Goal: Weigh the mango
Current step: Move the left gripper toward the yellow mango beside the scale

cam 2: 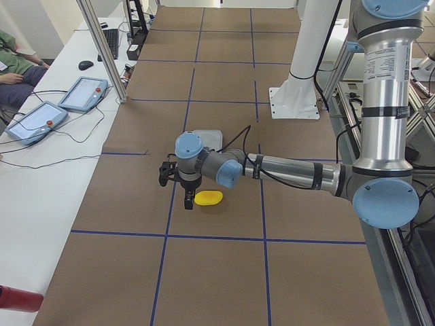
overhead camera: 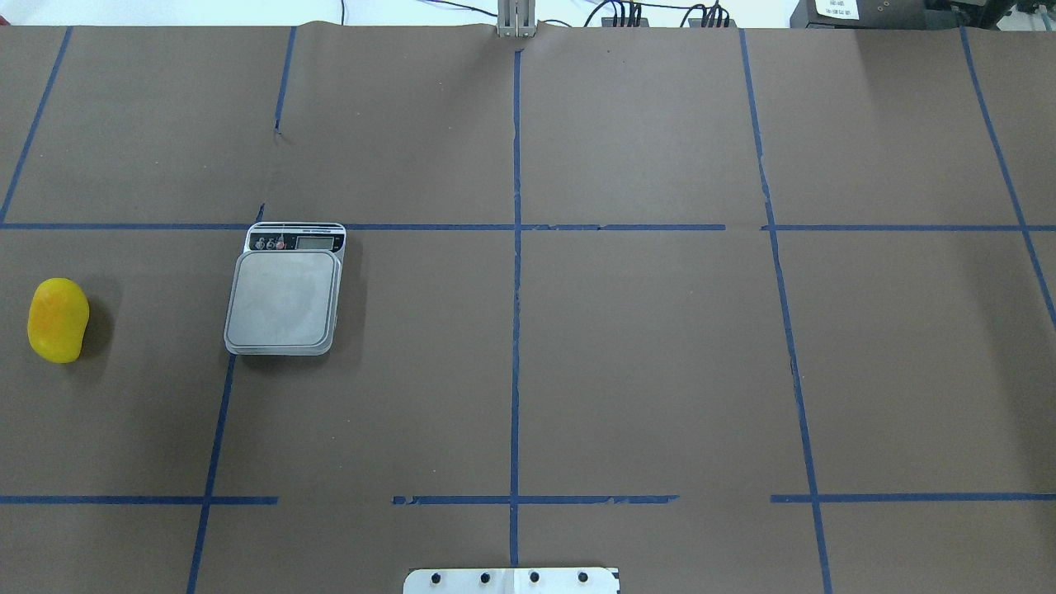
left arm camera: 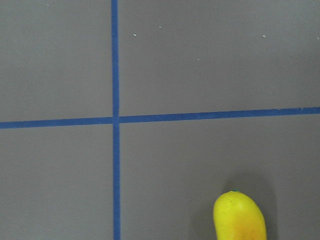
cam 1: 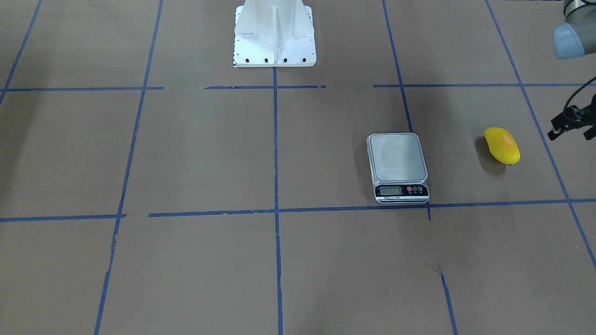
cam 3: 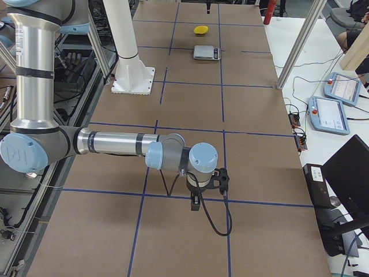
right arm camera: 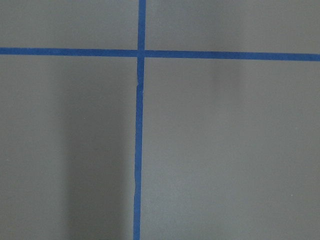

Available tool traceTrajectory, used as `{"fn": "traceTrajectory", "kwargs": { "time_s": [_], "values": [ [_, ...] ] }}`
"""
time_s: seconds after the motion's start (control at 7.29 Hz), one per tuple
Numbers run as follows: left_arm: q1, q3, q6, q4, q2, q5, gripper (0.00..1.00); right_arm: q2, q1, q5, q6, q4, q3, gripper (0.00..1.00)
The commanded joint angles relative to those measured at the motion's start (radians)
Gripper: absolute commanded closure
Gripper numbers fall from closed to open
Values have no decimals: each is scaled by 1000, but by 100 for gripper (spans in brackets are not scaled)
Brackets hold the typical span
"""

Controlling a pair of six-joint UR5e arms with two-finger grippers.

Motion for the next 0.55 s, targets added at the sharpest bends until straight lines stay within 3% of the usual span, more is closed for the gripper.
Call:
{"fn": "traceTrajectory", "kwargs": {
  "time_s": [0.0, 0.41],
  "values": [
    [122, 69, -153, -122, 1, 57, 0, 0, 0, 0, 0, 2, 0, 0],
    [190, 74, -210, -154, -2, 47, 0, 0, 0, 0, 0, 2, 0, 0]
  ]
}}
